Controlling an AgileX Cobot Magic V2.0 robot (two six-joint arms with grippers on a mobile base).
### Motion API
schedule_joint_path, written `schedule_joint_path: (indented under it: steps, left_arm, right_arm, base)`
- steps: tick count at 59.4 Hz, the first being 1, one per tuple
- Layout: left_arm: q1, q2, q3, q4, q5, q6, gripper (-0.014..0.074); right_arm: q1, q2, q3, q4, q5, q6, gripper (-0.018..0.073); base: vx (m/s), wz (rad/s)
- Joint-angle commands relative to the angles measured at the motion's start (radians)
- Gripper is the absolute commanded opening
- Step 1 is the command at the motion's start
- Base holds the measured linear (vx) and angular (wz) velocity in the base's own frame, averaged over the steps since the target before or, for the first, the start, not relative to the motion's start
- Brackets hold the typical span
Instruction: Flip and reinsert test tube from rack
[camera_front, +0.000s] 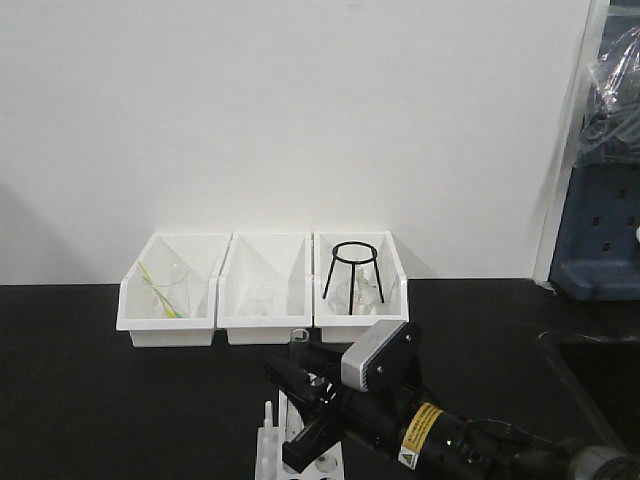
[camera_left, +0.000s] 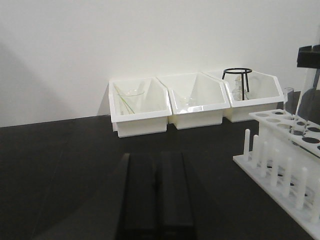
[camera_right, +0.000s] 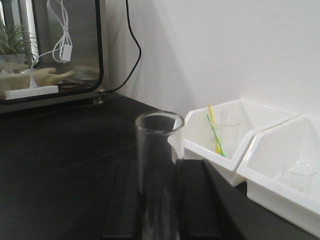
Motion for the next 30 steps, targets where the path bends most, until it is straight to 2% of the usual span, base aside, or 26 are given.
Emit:
schedule_joint_path:
  steps: [1,20,30]
  left_arm:
    - [0.000,-0.008,-0.006,0.000,-0.081,-0.002,-0.0006]
    - [0.000,-0.008,-0.006,0.000,-0.081,-0.002,-0.0006]
    - [0.000,-0.008,-0.006,0.000,-0.081,-0.002,-0.0006]
  right_arm:
    - [-0.005,-0.018,-0.024,0.016,-0.090,-0.018,-0.0007]
    - [-0.005,0.073,-0.024,0.010,-0.093,-0.050,-0.0006]
    - [-0.005,0.090,-0.024,0.013,-0.106,-0.050,0.0060]
  base:
    - [0.00,0.00]
    - [0.00,0.00]
    - [0.00,0.00]
